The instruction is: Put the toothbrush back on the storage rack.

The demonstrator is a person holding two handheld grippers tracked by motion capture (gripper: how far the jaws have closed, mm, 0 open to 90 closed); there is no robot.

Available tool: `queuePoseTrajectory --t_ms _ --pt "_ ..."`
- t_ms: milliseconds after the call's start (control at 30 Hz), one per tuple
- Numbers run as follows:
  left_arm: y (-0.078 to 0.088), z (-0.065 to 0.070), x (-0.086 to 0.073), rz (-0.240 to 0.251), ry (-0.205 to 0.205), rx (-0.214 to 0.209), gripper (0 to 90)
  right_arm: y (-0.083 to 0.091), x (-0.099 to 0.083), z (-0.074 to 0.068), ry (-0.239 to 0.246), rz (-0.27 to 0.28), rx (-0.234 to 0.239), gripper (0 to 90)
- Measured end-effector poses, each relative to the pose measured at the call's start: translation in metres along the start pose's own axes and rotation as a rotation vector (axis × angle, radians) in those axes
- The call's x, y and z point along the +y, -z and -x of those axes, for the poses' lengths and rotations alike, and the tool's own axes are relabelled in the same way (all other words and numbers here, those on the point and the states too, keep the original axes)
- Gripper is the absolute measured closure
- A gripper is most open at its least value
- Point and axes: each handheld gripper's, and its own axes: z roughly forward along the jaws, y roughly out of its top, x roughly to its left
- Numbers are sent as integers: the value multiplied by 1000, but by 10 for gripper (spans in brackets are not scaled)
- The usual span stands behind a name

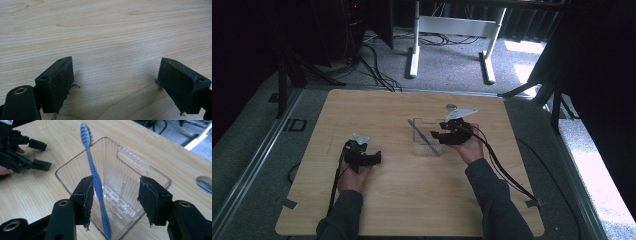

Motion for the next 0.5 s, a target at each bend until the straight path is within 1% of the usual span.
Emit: queuePoseTrajectory --t_ms 167,333,500 --pt "0 0 0 0 0 0 139 11 4 2 -12 36 -19 421" --pt "0 0 0 -1 -1 -1 139 20 7 4 -36 46 -36 417" --pt "0 0 0 -1 0 0 140 27 7 4 -27 33 -47 412"
